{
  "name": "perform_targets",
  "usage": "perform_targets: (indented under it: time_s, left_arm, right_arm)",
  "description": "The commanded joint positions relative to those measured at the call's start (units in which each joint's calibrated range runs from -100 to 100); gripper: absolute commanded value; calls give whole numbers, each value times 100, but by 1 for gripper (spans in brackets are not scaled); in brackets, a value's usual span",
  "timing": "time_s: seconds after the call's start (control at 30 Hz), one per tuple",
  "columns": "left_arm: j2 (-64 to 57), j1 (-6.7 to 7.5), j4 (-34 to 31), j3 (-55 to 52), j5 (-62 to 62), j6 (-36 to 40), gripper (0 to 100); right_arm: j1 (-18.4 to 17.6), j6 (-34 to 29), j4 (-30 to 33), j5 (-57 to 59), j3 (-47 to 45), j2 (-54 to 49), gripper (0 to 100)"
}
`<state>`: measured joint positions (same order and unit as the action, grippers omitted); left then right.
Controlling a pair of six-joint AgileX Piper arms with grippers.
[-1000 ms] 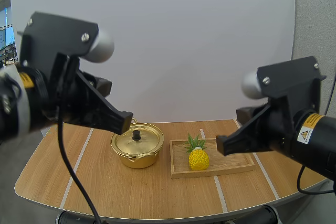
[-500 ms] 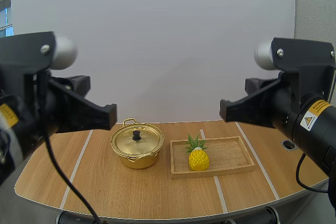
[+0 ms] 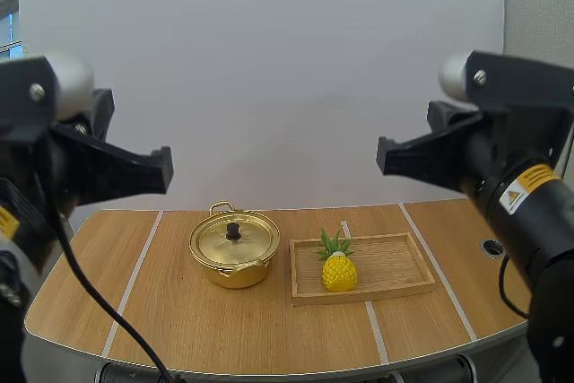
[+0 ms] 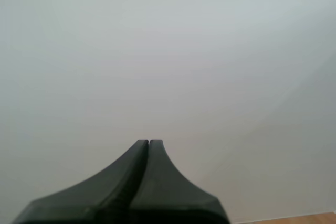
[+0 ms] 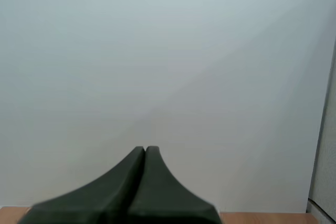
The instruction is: Open the pot, put the grape inside, and close it
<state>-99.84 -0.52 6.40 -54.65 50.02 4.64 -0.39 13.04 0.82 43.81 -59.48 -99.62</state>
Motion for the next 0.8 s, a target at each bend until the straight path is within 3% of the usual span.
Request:
perform_targets:
  time_s: [0.0, 0.23, 0.5, 0.77]
  left_arm:
    - [-16, 11, -56, -290, -367, -31, 0]
    - [-16, 57, -67, -1193, -1191, -68, 0]
    - [-16, 57, -57, -2942, -3055, -68, 0]
    - [-16, 57, -57, -4260, -3851, -68, 0]
  right_arm:
    - [39, 0, 22, -269, -428, -38, 0]
    - [39, 0, 22, -131, -1029, -38, 0]
    - [33, 0, 22, -1436, -2495, -38, 0]
    - [33, 0, 22, -2206, -3699, -38, 0]
